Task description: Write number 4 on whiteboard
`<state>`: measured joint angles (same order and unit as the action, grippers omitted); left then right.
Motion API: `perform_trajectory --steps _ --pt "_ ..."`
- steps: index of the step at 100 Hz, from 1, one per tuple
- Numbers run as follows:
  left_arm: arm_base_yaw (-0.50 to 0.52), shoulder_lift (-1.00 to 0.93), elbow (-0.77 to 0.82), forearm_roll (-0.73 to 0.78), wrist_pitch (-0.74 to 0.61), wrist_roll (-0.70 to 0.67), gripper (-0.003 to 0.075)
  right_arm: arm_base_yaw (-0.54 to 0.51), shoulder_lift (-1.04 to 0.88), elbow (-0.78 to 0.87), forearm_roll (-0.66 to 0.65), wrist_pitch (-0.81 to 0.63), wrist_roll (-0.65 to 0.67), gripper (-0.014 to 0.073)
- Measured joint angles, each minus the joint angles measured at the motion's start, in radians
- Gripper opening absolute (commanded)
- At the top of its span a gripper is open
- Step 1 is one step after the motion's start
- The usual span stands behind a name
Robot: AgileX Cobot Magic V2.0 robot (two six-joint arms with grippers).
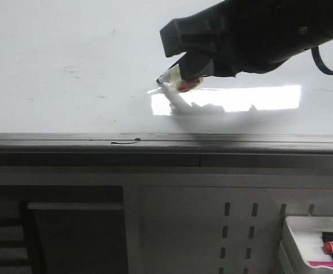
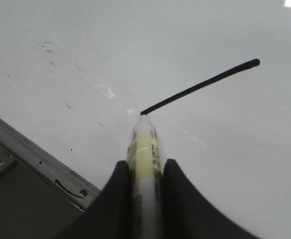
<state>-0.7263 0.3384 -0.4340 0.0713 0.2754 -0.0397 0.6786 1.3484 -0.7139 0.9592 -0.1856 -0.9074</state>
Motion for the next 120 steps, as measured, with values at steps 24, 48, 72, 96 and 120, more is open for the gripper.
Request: perform_trajectory --steps 24,48,72,96,120 --pt "0.000 0.000 0.000 0.000 0.000 0.000 -0.0020 -0.062 -0.067 0.030 0.096 0.005 -0.086 -0.0062" --pt "0.000 0.000 0.000 0.000 0.000 -0.001 -0.0020 -0.095 -0.181 0.119 0.394 -0.109 -0.357 -0.0064" --pt "0.000 0.000 0.000 0.000 -0.003 -0.001 -0.0020 -0.099 -0.218 0.136 0.485 -0.160 -0.445 -0.0064" --pt "0.000 0.000 0.000 0.000 -0.006 -0.001 -0.0020 -0.077 -0.243 0.076 0.509 0.002 -0.450 -0.0064" --pt "0.000 0.000 0.000 0.000 -0.006 -0.001 -0.0020 -0.069 -0.216 -0.003 0.504 0.003 -0.451 -0.0064"
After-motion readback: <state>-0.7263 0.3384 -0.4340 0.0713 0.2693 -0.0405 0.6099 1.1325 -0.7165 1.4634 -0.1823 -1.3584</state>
